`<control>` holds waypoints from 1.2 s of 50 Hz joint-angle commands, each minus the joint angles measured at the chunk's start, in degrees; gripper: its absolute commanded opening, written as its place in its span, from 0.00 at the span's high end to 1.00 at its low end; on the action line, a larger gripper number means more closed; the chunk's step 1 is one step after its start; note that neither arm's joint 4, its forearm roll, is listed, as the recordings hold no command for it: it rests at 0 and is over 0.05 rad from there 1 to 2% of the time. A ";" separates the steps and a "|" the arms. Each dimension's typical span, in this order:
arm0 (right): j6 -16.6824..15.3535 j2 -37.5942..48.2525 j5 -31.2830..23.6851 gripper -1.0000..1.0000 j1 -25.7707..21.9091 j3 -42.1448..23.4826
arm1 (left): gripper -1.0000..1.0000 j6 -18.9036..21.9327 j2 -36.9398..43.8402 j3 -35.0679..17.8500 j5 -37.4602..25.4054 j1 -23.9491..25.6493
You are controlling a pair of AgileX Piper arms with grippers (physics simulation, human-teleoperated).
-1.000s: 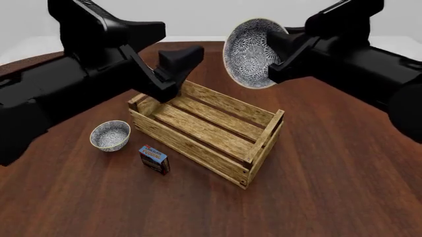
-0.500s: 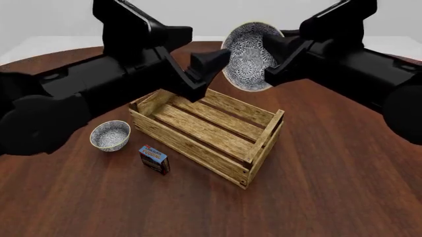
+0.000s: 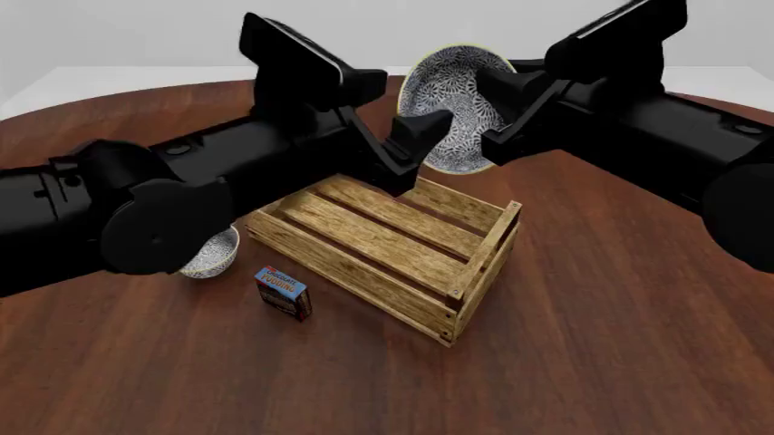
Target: Stack the right bowl on the left bowl and place them in the tray.
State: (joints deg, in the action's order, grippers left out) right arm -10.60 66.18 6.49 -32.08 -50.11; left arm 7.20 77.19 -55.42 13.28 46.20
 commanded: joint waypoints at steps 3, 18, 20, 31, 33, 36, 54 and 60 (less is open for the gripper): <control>0.15 -0.86 -0.24 1.00 -0.36 -0.17 | 0.00 0.31 4.38 -1.50 1.63 -0.71; -0.09 -1.92 -0.75 1.00 -1.24 0.08 | 0.00 0.82 8.25 -2.66 3.29 -1.08; -0.11 -2.20 -0.85 1.00 -1.34 0.16 | 0.00 0.91 8.77 -2.90 3.46 -1.30; -0.12 -3.43 -1.43 1.00 -1.48 0.41 | 0.00 0.00 11.90 -4.09 3.94 -0.97; -0.10 -3.45 -1.42 1.00 -1.51 0.43 | 0.00 -0.13 12.20 -4.23 3.95 -1.03; -0.19 -3.42 -1.41 1.00 -1.57 0.44 | 0.00 -0.38 12.61 -4.17 4.32 -1.14; -0.44 -2.54 -1.08 1.00 -1.90 0.41 | 1.00 -1.83 11.30 -3.24 4.53 -0.75; -0.60 -2.38 -1.00 1.00 -2.03 0.47 | 1.00 -2.19 10.77 -3.05 4.48 -0.77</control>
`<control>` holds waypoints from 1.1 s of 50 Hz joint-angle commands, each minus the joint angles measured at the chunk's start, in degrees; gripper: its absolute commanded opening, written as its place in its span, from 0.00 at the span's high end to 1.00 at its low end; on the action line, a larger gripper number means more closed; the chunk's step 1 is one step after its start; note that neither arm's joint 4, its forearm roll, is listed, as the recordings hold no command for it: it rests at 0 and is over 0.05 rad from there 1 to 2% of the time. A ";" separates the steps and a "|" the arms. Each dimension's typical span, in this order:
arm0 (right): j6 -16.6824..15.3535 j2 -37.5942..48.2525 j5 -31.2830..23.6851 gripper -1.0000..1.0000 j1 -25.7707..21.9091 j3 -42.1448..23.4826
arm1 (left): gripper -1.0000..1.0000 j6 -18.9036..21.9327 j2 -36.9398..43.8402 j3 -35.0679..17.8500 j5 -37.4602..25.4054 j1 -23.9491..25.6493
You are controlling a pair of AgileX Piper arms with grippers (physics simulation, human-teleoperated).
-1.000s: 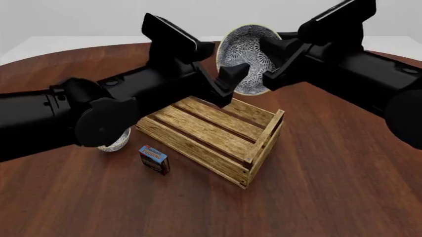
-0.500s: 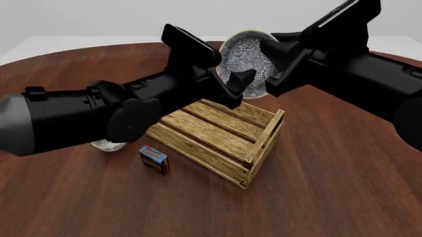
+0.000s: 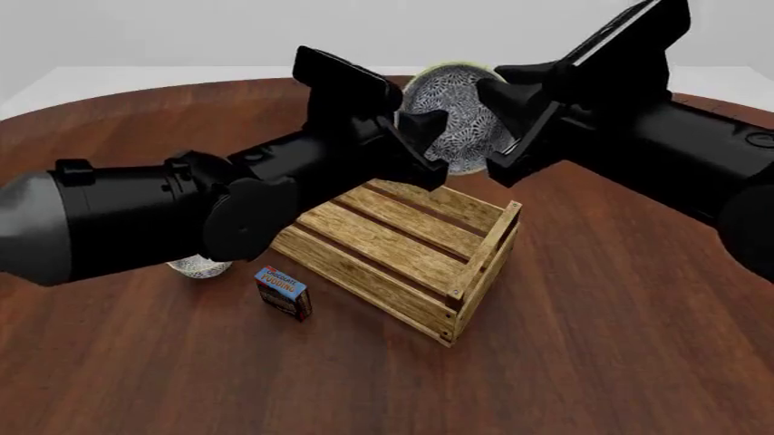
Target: Stack the right bowl on the left bowl and place them in the tray.
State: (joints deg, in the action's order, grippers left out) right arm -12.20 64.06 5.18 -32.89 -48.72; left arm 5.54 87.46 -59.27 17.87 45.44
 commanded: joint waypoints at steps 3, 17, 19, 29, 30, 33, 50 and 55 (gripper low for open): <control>0.36 0.07 0.43 0.00 -0.95 -0.84 | 1.00 -0.80 0.00 1.00 -0.03 0.11; 0.27 -0.77 -0.01 0.00 -1.12 -0.76 | 1.00 -0.90 0.40 0.47 -0.22 -1.15; 0.40 -1.14 -0.19 0.00 -1.20 -0.75 | 1.00 -0.81 0.35 0.45 -0.23 -1.42; 0.48 -3.99 -1.37 0.00 -2.22 0.03 | 1.00 -0.24 0.80 0.35 0.00 -4.37; 0.40 -4.30 -1.59 0.00 -2.37 0.16 | 1.00 -0.28 0.95 0.33 0.10 -4.71; 0.19 -5.35 -2.21 0.00 -2.71 0.45 | 1.00 -0.45 1.27 0.10 0.10 -5.97; 0.77 -14.68 -7.39 0.00 -5.55 1.79 | 1.00 0.14 -4.53 3.82 -1.07 -10.89; 1.45 -17.18 -8.57 0.00 -6.04 1.78 | 1.00 0.94 -6.65 5.20 -1.69 -12.01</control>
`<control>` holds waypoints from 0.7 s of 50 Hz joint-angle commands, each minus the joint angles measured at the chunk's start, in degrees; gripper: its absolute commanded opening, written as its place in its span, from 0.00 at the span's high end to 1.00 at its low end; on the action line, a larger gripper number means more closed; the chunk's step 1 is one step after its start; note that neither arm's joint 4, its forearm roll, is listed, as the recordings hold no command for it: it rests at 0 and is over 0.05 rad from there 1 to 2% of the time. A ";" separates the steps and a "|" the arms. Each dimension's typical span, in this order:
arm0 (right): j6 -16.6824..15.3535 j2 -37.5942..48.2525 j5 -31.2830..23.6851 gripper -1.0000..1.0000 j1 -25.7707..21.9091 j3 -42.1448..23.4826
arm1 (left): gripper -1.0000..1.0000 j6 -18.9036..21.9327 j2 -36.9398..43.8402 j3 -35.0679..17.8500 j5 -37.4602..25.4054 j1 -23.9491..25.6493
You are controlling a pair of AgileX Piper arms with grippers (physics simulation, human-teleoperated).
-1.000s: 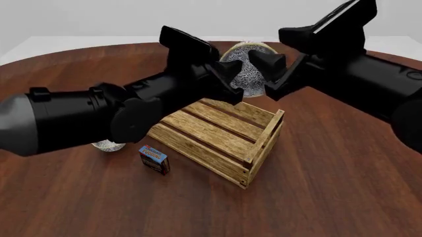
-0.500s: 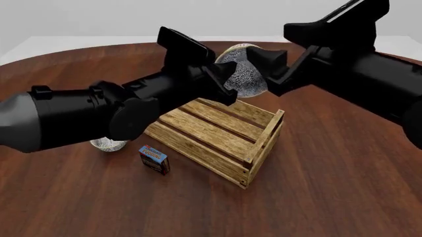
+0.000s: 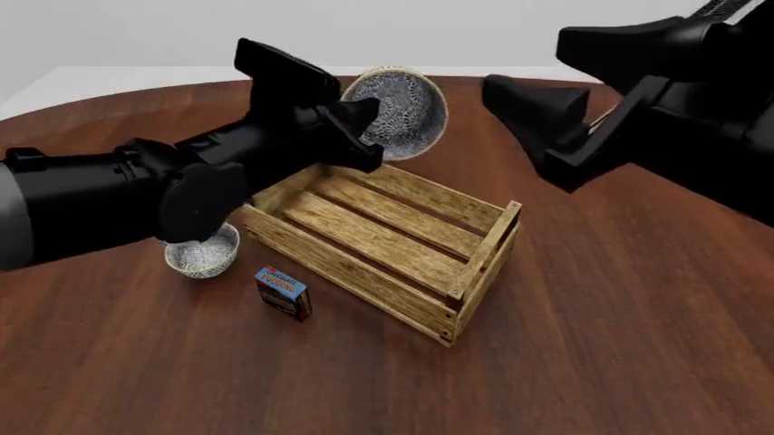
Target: Stack the right bowl on the left bowl and place them in the tray.
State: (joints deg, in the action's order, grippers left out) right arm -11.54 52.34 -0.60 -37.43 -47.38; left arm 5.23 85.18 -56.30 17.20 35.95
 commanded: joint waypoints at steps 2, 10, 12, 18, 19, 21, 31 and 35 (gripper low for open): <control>0.82 -6.31 -3.11 0.00 -1.87 0.58 | 1.00 1.96 -5.85 3.09 -1.82 -3.26; 0.79 -7.00 -2.93 0.00 -1.89 0.81 | 1.00 2.07 -9.38 3.84 -6.07 -4.69; 0.66 -6.88 -2.77 0.00 -1.81 0.88 | 1.00 1.81 -10.01 4.04 -7.35 -4.85; 0.87 -6.21 -2.35 0.00 -1.90 0.87 | 1.00 1.81 -11.70 4.55 -10.01 -5.37; 0.88 -6.11 -2.28 0.00 -1.91 0.88 | 1.00 2.47 -12.37 4.94 -10.09 -6.22; 1.03 -5.78 -2.07 0.00 -1.78 0.86 | 1.00 2.47 -13.34 5.33 -10.78 -6.50; 1.01 -4.68 -1.42 0.00 -1.67 0.83 | 1.00 2.51 -15.06 8.31 -11.14 -10.31; 1.13 -3.90 -0.99 0.00 -1.33 0.74 | 1.00 2.83 -16.03 9.19 -11.73 -11.57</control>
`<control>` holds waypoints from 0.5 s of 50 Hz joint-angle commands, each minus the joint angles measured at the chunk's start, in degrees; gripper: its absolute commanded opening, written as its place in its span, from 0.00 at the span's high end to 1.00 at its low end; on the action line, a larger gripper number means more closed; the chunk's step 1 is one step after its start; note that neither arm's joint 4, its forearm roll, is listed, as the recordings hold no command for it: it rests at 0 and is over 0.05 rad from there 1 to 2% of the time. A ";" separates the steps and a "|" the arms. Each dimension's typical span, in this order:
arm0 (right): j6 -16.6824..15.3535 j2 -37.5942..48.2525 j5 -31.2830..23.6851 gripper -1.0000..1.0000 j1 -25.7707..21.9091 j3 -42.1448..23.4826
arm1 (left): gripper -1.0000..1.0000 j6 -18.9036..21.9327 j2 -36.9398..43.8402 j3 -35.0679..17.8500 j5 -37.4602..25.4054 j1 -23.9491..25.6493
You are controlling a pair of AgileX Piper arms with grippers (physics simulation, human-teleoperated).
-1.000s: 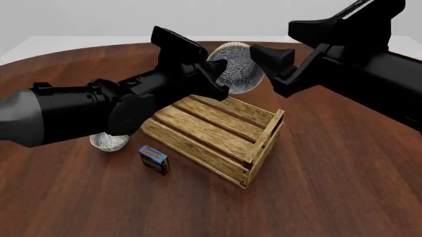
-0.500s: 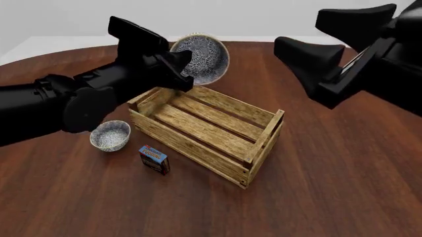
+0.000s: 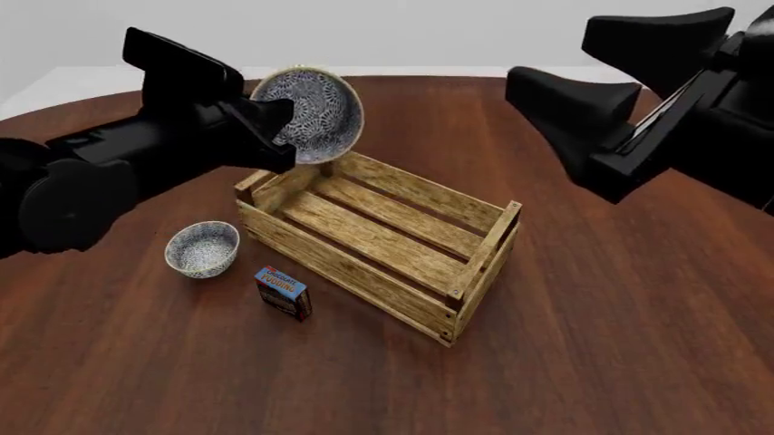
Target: Stack the right bowl on the left bowl and place them in the tray.
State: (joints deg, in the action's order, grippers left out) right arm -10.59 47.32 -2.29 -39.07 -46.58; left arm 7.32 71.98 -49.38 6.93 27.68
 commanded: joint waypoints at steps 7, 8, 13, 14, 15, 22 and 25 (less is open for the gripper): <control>0.14 1.61 0.90 0.00 0.54 -0.12 | 1.00 0.76 -4.93 3.67 -2.24 -4.57; 0.06 1.71 0.98 0.00 0.54 -0.09 | 1.00 1.01 -5.31 4.03 -2.22 -4.89; -0.05 2.00 1.08 0.00 0.42 -0.12 | 1.00 -0.37 -5.80 4.24 -2.90 -5.19; -0.06 2.00 1.11 0.00 0.47 -0.10 | 1.00 -0.54 -6.20 4.38 -2.93 -5.84; -0.04 1.95 1.08 0.00 0.48 -0.09 | 1.00 -0.60 -6.53 4.51 -2.98 -6.14; -0.08 1.91 1.17 0.00 0.30 -0.10 | 1.00 -0.61 -7.14 5.92 -2.28 -8.07; -0.12 2.10 1.30 0.00 0.34 -0.06 | 1.00 -0.54 -7.26 6.04 -2.22 -8.60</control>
State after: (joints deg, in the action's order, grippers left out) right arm -10.65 49.03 -1.30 -38.72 -46.66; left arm 6.72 66.04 -44.41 4.55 21.30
